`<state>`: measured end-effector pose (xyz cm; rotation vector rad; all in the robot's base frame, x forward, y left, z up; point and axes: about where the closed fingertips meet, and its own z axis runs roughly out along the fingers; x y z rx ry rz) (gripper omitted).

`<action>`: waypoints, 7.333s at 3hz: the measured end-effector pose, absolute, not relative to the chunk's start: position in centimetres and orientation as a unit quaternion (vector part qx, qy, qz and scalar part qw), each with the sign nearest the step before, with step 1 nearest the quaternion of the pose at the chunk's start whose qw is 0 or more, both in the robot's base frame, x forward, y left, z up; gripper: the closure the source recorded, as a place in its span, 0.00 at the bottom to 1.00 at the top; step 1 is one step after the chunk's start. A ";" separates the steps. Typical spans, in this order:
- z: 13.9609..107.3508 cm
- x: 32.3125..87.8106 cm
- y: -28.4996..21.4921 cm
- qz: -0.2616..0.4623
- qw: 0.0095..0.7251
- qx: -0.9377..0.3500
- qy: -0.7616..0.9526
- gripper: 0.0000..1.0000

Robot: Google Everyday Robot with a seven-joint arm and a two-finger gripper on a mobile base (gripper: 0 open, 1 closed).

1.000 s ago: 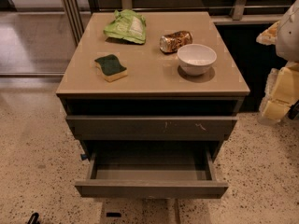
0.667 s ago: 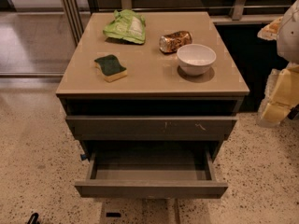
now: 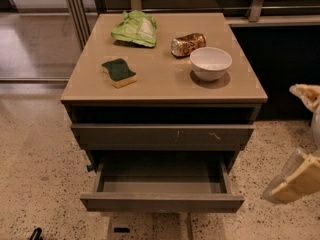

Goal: Close middle drawer

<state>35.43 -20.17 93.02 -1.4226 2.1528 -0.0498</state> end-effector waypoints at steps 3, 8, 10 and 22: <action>69.5 32.7 -18.0 0.217 0.312 -0.435 0.816 0.19; 61.9 33.3 -19.2 0.219 0.334 -0.385 0.832 1.00; 49.3 36.9 -20.7 0.256 0.351 -0.325 0.840 1.00; 40.8 55.3 -16.1 0.248 0.304 -0.386 0.835 1.00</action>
Offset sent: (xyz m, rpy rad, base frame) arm -0.0424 0.0484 -0.3719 0.8026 0.3869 -0.0389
